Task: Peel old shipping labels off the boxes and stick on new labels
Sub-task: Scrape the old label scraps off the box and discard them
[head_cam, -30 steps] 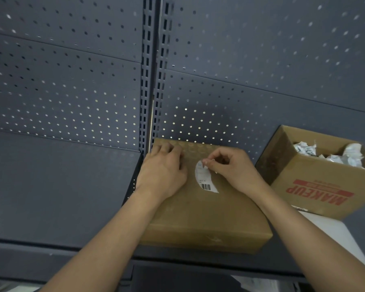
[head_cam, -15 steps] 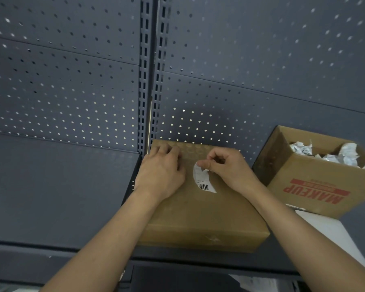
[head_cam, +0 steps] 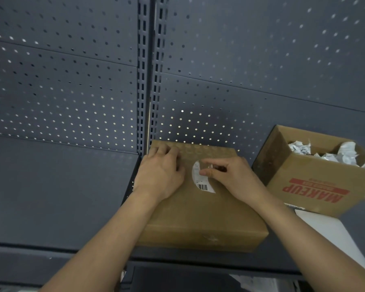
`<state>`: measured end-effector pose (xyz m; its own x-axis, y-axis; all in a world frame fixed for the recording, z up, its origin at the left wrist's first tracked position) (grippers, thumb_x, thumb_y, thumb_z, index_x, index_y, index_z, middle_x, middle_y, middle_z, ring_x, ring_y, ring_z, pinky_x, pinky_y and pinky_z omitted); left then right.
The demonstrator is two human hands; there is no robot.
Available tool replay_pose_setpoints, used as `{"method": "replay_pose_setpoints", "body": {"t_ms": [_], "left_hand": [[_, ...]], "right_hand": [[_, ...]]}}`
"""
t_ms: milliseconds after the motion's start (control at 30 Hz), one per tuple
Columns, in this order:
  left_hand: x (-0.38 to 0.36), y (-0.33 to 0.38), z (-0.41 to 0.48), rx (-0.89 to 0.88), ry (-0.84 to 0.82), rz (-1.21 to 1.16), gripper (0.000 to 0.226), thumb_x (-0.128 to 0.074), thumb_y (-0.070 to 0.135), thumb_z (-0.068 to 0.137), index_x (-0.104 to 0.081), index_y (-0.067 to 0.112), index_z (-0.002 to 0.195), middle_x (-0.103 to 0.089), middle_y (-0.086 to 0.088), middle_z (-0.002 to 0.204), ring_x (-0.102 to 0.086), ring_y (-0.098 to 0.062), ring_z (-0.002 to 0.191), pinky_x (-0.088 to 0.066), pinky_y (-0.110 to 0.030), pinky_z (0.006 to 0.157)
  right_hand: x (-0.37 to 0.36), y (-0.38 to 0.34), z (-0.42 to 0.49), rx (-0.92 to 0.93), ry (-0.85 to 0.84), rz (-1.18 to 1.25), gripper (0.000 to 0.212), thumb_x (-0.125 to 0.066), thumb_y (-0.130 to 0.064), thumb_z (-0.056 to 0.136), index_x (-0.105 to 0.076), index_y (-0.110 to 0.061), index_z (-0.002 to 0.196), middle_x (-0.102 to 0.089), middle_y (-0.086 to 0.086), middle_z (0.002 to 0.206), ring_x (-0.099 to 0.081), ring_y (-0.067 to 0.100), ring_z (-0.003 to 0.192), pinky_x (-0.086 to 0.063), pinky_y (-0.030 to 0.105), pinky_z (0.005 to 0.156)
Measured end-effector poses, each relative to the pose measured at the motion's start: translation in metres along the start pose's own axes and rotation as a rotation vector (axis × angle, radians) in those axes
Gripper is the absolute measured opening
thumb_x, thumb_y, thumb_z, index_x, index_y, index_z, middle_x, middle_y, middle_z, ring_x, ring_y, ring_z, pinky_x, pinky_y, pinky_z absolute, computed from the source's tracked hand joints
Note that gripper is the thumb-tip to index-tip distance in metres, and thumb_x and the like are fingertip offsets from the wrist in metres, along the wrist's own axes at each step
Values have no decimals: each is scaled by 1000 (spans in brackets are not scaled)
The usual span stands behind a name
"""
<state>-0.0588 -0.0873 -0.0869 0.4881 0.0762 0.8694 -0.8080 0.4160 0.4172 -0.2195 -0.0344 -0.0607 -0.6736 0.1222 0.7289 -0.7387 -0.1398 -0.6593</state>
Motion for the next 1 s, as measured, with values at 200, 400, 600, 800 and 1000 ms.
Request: {"method": "replay_pose_setpoints", "body": {"t_ms": [200, 400, 600, 800, 1000], "left_hand": [[0, 0, 0, -3, 3, 4, 34, -49, 34, 92, -58, 18, 121, -55, -4, 124, -46, -28, 118, -41, -43, 100], [0, 0, -1, 2, 2, -2, 33, -49, 35, 92, -58, 19, 119, -55, -4, 123, -46, -28, 118, -41, -43, 100], [1, 0, -1, 1, 3, -5, 33, -49, 35, 92, -58, 18, 119, -55, -4, 123, -47, -28, 117, -41, -43, 99], [1, 0, -1, 0, 3, -5, 34, -49, 34, 92, -57, 18, 121, -55, -4, 122, -47, -28, 118, -41, -44, 100], [1, 0, -1, 3, 3, -9, 33, -50, 34, 91, -58, 18, 119, -55, -4, 121, -47, -29, 116, -41, -43, 99]], "right_hand": [[-3, -3, -8, 4, -117, -228, 28, -61, -33, 96, -70, -24, 121, -66, -12, 109, -57, 5, 101, -35, 5, 77], [-1, -12, -10, 32, -128, -345, 18, -59, -27, 97, -76, -21, 101, -68, -8, 91, -57, 5, 86, -45, 22, 77], [0, -11, -18, 87, -123, -420, 15, -51, -30, 100, -65, -25, 95, -53, -17, 87, -49, -4, 83, -36, 16, 67], [0, -6, -23, 116, -120, -337, 15, -46, -39, 101, -55, -34, 91, -53, -18, 95, -51, -3, 92, -40, 20, 77], [7, -5, -27, 116, -59, -201, 15, -64, -40, 90, -61, -25, 88, -55, -13, 89, -52, 3, 86, -39, 16, 72]]}}
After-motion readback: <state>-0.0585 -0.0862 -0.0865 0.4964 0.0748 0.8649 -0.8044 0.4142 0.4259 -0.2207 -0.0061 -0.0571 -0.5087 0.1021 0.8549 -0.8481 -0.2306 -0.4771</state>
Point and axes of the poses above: each hand's wrist, its own z-axis towards the middle knuckle, its own x-axis out of the back of the hand, y = z × x, the point moved 8 cm from there along z, towards the middle knuckle
